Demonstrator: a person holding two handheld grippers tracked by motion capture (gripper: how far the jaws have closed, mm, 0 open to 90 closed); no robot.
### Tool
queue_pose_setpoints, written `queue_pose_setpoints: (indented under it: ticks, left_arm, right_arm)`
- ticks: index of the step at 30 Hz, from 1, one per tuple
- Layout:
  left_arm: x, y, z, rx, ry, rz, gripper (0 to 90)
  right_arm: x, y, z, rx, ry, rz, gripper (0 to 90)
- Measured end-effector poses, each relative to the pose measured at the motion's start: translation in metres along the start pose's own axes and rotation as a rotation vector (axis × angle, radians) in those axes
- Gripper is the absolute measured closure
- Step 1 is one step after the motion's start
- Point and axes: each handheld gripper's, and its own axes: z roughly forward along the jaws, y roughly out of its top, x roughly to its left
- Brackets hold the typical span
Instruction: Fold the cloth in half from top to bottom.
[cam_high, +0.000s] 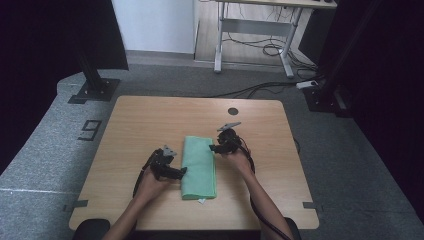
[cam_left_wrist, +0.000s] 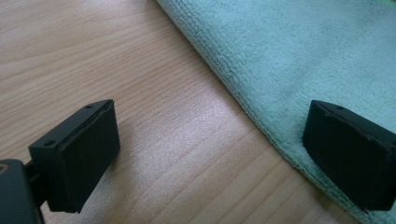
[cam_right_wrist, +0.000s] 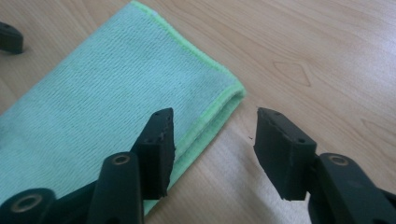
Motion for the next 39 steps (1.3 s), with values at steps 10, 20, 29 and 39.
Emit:
queue_pose_setpoints:
  ticks: [10,20,29,39]
  left_arm:
    - [0.000,0.000,0.000,0.000,0.000,0.000,3.9]
    - [0.000,0.000,0.000,-0.001,-0.001,-0.001,3.9]
    - [0.000,0.000,0.000,-0.001,0.000,-0.001,3.9]
    - [0.001,0.000,0.000,0.000,-0.004,0.004,3.9]
  right_arm:
    - [-0.004,0.009,0.013,-0.004,-0.003,-0.013,56.2]
    - [-0.006,0.020,0.026,0.020,-0.025,-0.031,52.3]
    - [-0.010,0.018,0.039,0.042,-0.014,-0.021,47.0]
    - [-0.006,0.021,0.037,0.068,0.063,-0.030,81.2]
